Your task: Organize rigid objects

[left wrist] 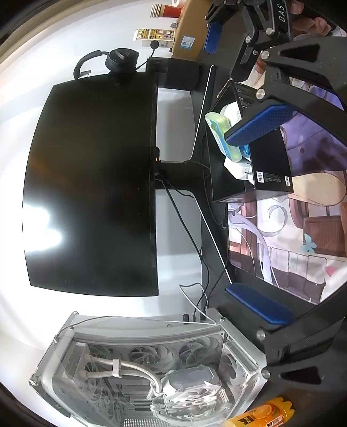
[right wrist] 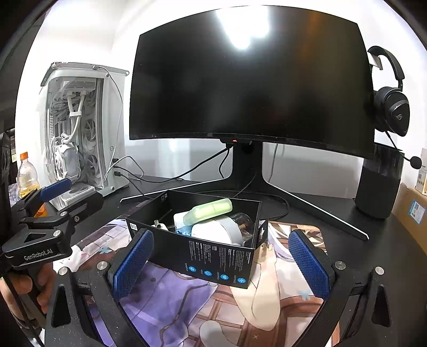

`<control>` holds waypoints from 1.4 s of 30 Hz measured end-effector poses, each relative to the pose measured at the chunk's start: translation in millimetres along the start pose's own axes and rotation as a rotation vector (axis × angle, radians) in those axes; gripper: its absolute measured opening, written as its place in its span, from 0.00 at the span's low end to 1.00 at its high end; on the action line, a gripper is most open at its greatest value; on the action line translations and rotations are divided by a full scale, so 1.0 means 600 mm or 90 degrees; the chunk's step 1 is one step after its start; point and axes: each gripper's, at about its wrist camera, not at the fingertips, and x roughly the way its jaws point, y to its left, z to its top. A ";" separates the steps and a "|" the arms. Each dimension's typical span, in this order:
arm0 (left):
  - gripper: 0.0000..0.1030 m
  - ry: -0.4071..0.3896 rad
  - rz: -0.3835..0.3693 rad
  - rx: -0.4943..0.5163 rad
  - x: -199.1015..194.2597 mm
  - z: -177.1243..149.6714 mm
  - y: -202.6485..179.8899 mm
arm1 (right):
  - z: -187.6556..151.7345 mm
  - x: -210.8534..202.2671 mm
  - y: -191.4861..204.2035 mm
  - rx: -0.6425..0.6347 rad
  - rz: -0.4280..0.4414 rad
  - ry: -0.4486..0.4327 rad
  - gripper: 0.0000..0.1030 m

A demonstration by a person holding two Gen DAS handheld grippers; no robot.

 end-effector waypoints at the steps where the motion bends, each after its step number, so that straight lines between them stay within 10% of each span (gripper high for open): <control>1: 1.00 0.001 -0.001 0.000 0.000 0.000 0.000 | 0.000 0.001 0.000 0.000 -0.001 0.001 1.00; 42: 1.00 0.005 0.009 -0.003 0.003 -0.001 0.000 | 0.001 0.003 -0.001 0.002 -0.001 0.006 1.00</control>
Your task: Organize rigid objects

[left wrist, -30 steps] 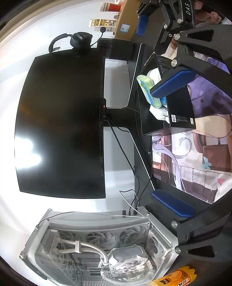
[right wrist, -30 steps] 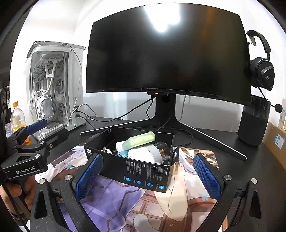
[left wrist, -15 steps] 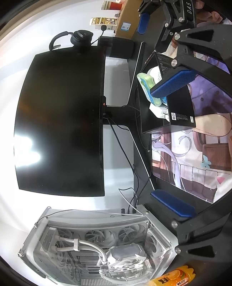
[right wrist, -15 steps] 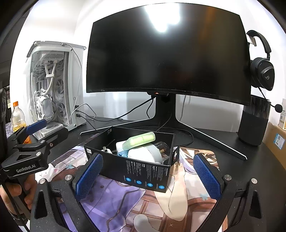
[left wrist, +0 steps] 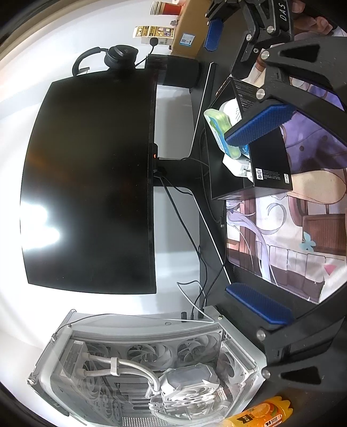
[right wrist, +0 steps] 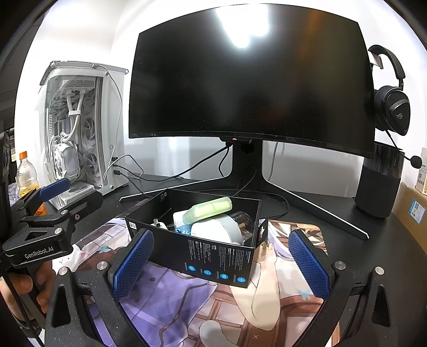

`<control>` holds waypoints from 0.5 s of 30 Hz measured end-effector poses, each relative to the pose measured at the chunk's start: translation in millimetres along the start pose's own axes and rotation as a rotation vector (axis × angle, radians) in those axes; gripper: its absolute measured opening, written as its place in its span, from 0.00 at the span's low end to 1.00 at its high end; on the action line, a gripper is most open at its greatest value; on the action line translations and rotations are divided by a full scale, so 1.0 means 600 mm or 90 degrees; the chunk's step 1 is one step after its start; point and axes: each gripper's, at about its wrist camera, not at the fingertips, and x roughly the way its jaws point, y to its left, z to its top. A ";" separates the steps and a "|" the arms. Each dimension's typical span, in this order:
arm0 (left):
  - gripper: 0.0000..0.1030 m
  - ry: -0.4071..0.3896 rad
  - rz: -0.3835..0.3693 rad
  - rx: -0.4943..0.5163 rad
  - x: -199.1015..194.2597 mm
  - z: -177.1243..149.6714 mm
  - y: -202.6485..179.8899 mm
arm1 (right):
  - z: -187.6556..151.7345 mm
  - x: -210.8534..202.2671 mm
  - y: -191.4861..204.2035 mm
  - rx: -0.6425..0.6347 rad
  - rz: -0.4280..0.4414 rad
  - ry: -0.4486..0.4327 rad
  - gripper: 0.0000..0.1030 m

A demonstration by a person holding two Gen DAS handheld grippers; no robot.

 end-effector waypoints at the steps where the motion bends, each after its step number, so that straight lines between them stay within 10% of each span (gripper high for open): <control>1: 1.00 0.000 0.000 0.000 0.000 0.000 0.000 | 0.000 0.001 0.001 0.000 -0.001 0.001 1.00; 15: 1.00 0.001 0.001 0.000 0.002 0.000 -0.001 | -0.001 0.002 0.001 0.000 -0.001 0.001 1.00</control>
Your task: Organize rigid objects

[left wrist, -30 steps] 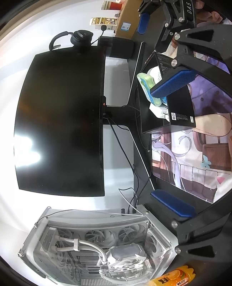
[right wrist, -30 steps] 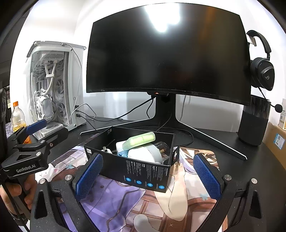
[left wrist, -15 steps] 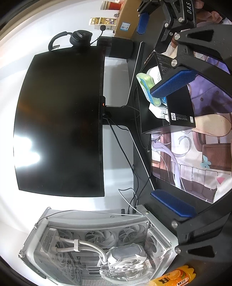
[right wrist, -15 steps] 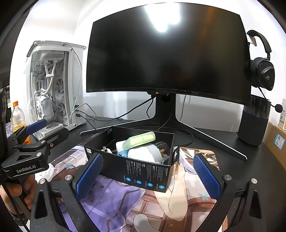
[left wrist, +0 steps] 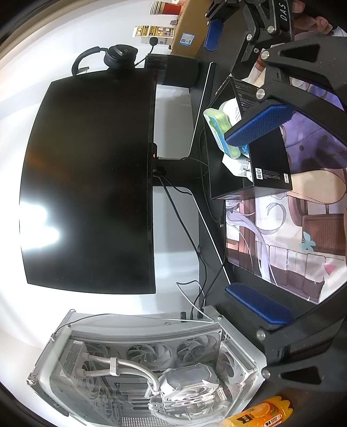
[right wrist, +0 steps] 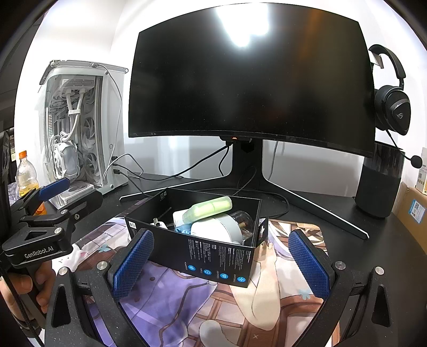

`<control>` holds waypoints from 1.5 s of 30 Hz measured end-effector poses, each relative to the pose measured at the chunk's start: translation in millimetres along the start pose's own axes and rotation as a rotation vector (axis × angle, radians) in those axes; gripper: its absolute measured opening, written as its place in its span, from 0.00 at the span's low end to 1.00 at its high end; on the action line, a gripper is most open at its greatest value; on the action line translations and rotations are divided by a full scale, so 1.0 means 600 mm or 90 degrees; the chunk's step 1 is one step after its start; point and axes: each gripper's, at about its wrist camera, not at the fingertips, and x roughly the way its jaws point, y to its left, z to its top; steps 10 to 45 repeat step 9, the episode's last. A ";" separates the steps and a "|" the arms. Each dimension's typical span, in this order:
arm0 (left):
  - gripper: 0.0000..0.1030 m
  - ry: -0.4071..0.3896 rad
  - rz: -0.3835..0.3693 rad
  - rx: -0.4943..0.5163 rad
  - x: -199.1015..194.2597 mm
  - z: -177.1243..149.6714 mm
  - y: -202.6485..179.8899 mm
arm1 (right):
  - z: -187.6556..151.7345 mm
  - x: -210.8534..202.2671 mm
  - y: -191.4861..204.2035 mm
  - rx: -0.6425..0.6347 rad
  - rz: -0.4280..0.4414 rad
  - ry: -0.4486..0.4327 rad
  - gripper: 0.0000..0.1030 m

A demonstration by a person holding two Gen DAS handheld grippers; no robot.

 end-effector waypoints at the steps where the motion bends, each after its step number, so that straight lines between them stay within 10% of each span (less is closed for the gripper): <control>1: 1.00 0.000 0.002 0.001 0.000 0.000 0.000 | 0.000 0.000 0.000 0.000 0.000 0.000 1.00; 45: 1.00 -0.001 0.007 0.000 -0.001 -0.001 -0.001 | 0.000 0.001 0.000 0.000 0.000 0.000 1.00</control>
